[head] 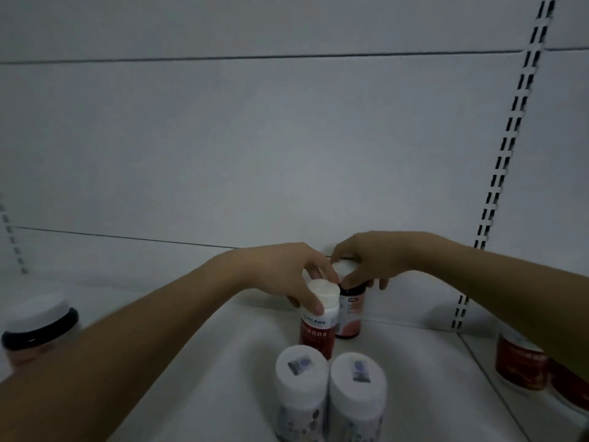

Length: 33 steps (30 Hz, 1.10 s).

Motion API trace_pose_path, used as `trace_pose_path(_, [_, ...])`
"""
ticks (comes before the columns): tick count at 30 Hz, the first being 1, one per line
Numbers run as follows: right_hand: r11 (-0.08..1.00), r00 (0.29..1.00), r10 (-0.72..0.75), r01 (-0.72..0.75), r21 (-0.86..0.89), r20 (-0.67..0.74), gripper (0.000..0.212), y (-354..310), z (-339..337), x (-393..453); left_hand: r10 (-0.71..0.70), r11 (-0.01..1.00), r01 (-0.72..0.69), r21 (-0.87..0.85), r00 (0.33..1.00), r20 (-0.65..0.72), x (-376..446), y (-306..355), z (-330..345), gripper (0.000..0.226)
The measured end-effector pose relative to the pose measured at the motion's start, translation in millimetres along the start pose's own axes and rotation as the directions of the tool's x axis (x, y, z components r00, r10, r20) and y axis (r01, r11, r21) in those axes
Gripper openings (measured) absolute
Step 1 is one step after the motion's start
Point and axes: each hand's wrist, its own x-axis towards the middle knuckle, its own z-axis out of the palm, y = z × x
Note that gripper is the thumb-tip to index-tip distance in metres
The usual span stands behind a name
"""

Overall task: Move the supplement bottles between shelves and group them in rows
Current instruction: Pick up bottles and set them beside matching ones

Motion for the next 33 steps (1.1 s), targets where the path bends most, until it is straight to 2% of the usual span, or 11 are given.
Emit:
trace_pose_path(6, [0.997, 0.992, 0.080, -0.078, 0.027, -0.102, 0.042, -5, 11, -4, 0.188, 0.982, -0.188, 0.002, 0.982, 0.029, 12, -16, -1, 0.043])
trace_pose_path(13, [0.954, 0.949, 0.209, -0.145, 0.261, -0.237, 0.048, -15, 35, -15, 0.251, 0.967, -0.249, 0.052, 0.967, -0.032, 7, -18, 3, 0.043])
trace_pose_path(15, [0.935, 0.928, 0.240, -0.142, 0.325, -0.285, 0.048, -20, 41, -20, 0.228, 0.973, -0.223, 0.051, 0.968, -0.107, -2, -19, 5, 0.045])
trace_pose_path(18, [0.937, 0.904, 0.241, -0.121, 0.329, -0.353, 0.044, -28, 38, -36, 0.109, 0.981, -0.145, -0.128, 0.960, -0.257, -28, -21, -9, 0.046])
trace_pose_path(20, [0.941, 0.874, 0.232, -0.090, 0.327, -0.427, 0.044, -35, 23, -56, 0.056, 0.965, -0.147, -0.218, 0.924, -0.378, -52, -17, -33, 0.042])
trace_pose_path(23, [0.934, 0.825, 0.191, 0.015, 0.357, -0.532, 0.046, -55, -14, -97, 0.036, 0.947, -0.194, -0.255, 0.855, -0.517, -93, 5, -68, 0.033])
trace_pose_path(26, [0.912, 0.802, 0.117, 0.146, 0.383, -0.585, 0.042, -81, -47, -142, 0.043, 0.941, -0.226, -0.251, 0.817, -0.575, -127, 36, -79, 0.031])
trace_pose_path(28, [0.882, 0.808, 0.080, 0.216, 0.419, -0.584, 0.040, -100, -61, -165, 0.007, 0.917, -0.251, -0.310, 0.787, -0.617, -147, 56, -70, 0.028])
trace_pose_path(31, [0.867, 0.834, 0.039, 0.245, 0.433, -0.550, 0.039, -126, -64, -188, -0.062, 0.893, -0.256, -0.370, 0.744, -0.665, -172, 81, -42, 0.018])
trace_pose_path(33, [0.877, 0.846, 0.020, 0.242, 0.416, -0.534, 0.038, -138, -57, -198, -0.078, 0.913, -0.220, -0.343, 0.732, -0.677, -185, 91, -25, 0.025])
